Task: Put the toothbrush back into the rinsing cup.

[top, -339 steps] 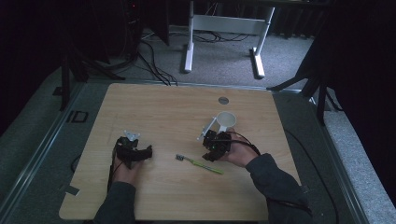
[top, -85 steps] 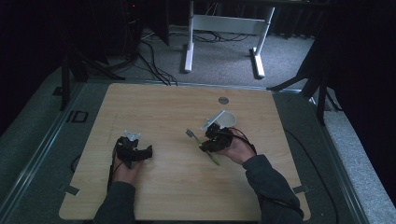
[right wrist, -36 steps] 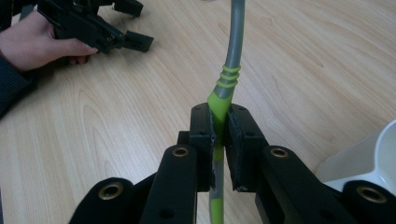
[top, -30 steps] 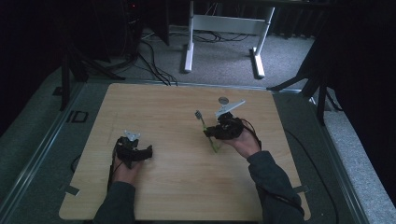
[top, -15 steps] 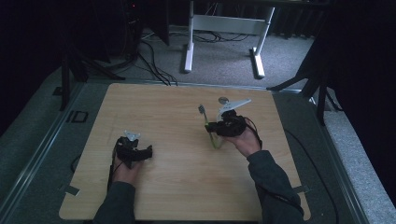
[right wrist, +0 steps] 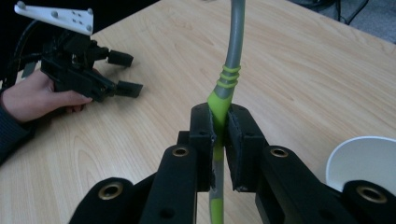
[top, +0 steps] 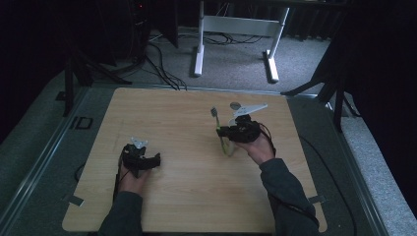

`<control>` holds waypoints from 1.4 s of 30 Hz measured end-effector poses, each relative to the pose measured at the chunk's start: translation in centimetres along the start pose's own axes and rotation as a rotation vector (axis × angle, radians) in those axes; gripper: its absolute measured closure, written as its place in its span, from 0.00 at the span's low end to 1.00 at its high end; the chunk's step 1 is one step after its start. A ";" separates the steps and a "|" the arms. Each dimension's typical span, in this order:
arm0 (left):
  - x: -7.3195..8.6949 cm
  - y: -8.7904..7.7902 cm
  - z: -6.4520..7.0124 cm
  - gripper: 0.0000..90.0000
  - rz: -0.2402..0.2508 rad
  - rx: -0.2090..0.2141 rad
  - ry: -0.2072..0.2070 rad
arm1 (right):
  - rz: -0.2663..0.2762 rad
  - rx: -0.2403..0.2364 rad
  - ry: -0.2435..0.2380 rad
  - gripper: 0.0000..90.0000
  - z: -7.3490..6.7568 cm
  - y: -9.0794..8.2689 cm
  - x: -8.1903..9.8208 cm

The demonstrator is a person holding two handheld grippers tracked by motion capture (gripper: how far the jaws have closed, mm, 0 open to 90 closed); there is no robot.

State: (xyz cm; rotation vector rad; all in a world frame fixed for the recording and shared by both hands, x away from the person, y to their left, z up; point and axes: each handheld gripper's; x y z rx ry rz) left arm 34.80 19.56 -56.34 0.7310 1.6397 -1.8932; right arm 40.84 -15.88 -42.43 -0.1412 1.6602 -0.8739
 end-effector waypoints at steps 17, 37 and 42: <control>0.0 0.0 0.0 0.16 -0.001 0.000 0.000 | 0.064 0.020 0.010 0.90 0.1 -0.3 0.3; 0.0 0.0 0.0 0.16 -0.001 0.000 0.000 | 0.148 0.044 0.024 0.90 0.4 -1.1 0.9; 0.0 0.0 0.0 0.16 -0.001 0.000 0.000 | 0.162 0.052 0.026 0.90 0.5 -1.4 0.9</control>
Point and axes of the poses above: each handheld gripper's, and its own axes: y roughly forward along the jaws, x roughly out of its underside, z roughly to its right, and after that the axes turned 9 degrees about -y, right-handed
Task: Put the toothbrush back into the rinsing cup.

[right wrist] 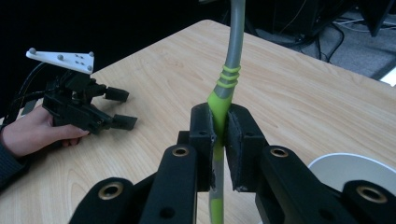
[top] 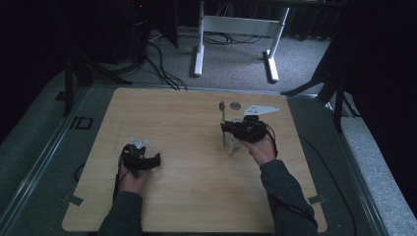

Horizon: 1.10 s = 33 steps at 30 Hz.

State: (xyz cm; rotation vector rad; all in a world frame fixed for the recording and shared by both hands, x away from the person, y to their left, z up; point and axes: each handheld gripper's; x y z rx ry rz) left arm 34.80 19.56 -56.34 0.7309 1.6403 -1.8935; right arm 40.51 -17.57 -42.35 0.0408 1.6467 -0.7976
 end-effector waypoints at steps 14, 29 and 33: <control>0.0 0.0 0.0 0.16 0.000 0.000 0.000 | 0.031 0.022 0.012 0.90 0.4 -0.5 0.2; 0.0 0.0 0.0 0.16 0.000 0.000 0.000 | 0.053 0.047 0.023 0.90 0.8 -1.1 0.3; 0.0 0.0 0.0 0.16 0.000 0.000 0.000 | 0.064 0.057 0.025 0.90 0.9 -1.4 0.2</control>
Point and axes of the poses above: each handheld gripper's, and its own axes: y roughly forward along the jaws, x roughly out of its underside, z roughly to its right, and after that the axes turned 9 degrees about -y, right-handed
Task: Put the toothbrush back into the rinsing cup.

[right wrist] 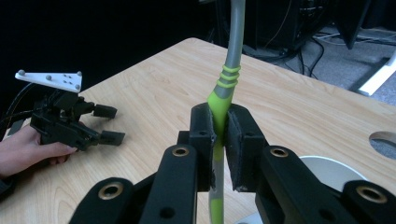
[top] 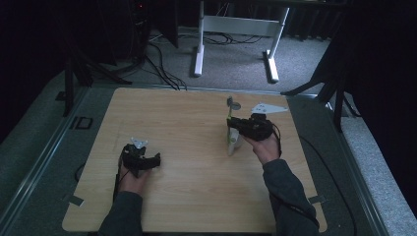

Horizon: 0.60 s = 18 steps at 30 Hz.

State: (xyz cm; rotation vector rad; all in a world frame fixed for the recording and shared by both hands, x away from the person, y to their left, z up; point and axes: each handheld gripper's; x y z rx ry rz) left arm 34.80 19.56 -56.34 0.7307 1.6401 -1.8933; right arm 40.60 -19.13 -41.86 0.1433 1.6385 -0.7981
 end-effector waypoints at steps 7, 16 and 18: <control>0.0 0.0 0.0 0.16 0.000 0.000 0.001 | 0.018 0.017 0.004 0.90 0.2 -0.3 -0.1; 0.0 0.0 0.0 0.16 0.000 0.000 0.001 | 0.040 0.043 0.006 0.90 0.4 -0.7 0.1; 0.0 0.0 0.0 0.16 0.000 0.000 0.001 | 0.043 0.048 0.007 0.90 0.4 -0.8 0.2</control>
Point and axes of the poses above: each handheld gripper's, and its own axes: y roughly forward along the jaws, x roughly out of its underside, z roughly to its right, and after that the axes turned 9 degrees about -y, right-handed
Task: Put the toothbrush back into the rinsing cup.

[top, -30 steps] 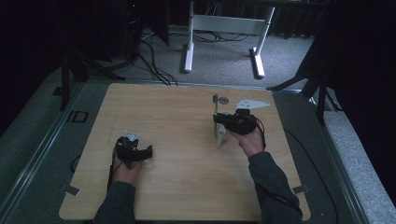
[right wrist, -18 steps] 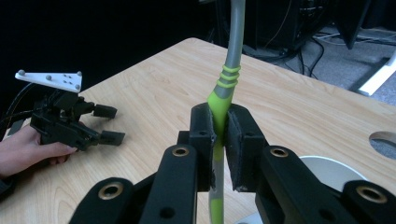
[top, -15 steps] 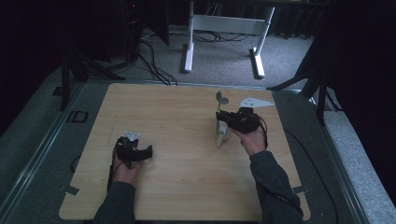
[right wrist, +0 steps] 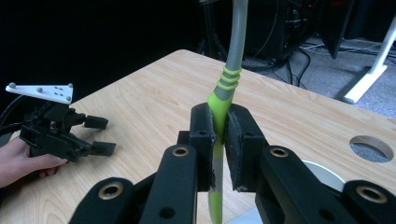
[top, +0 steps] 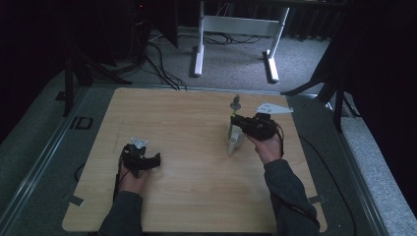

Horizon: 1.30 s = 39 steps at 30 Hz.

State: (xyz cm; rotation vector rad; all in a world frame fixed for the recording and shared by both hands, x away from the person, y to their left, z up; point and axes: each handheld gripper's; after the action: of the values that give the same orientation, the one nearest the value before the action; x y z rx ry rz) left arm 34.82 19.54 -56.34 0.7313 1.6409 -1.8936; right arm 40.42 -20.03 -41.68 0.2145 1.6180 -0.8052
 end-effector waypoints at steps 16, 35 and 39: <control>0.0 0.0 0.0 0.16 0.000 0.001 0.000 | 0.027 0.012 -0.001 0.90 0.1 -1.1 0.2; 0.0 0.0 0.0 0.16 0.000 0.002 -0.001 | 0.001 0.013 -0.006 0.90 0.0 -1.2 1.2; 0.0 0.0 0.0 0.16 0.000 0.002 -0.001 | -0.008 0.014 -0.007 0.90 0.0 -1.2 1.4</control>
State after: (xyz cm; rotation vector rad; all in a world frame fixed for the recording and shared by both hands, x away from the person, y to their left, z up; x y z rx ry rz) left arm 34.85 19.50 -56.34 0.7314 1.6380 -1.8957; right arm 39.44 -21.39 -42.53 0.2144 1.6081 -0.8228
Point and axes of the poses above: each handheld gripper's, and its own axes: y roughly forward along the jaws, x roughly out of its underside, z roughly to its right, and after that the axes turned 9 degrees about -y, right-handed
